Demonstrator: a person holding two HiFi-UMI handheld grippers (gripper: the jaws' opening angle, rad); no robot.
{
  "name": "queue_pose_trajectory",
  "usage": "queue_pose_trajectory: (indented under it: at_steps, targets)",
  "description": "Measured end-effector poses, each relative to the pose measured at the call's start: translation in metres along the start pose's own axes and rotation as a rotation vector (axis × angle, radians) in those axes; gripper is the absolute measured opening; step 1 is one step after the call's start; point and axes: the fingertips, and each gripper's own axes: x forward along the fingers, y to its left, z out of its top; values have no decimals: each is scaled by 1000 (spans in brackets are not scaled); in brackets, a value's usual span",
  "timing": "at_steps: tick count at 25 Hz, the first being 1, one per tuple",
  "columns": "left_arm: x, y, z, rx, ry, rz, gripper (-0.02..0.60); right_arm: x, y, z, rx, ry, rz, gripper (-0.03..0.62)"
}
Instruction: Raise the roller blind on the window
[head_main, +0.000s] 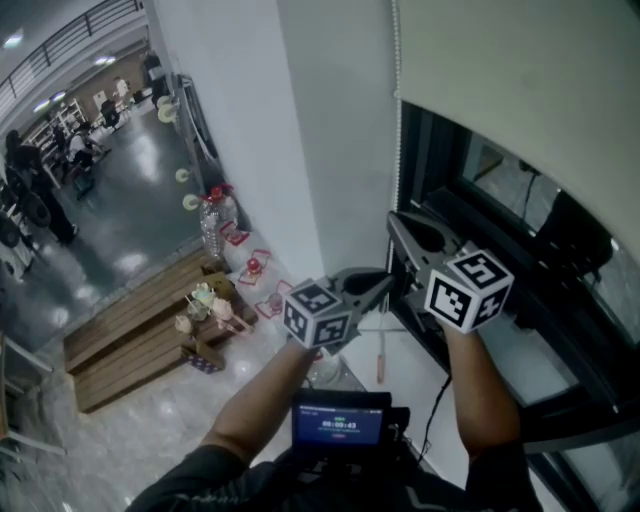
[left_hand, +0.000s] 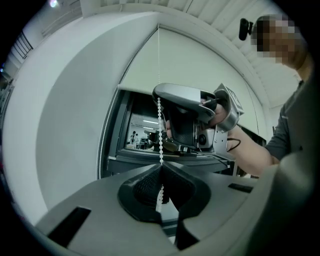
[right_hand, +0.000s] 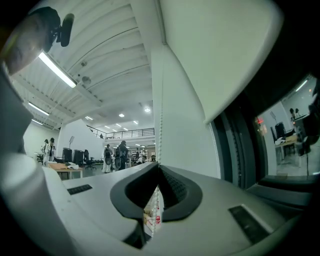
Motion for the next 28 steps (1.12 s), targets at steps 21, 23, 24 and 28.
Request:
queue_pose_trajectory:
  at_steps: [21, 23, 24, 28]
  targets:
    - [-35, 15, -30, -51, 122, -21, 100, -8, -5, -65, 54, 91, -10, 0]
    - [-44, 15, -2, -51, 60, -22, 100, -8, -3, -65, 54, 90, -3, 0]
    - [-46, 14, 13, -41, 29, -17, 100, -8, -2, -65, 55, 89, 0, 0]
    - [-45, 9, 81, 13, -89, -14, 100, -7, 3, -66, 56, 85, 14, 0]
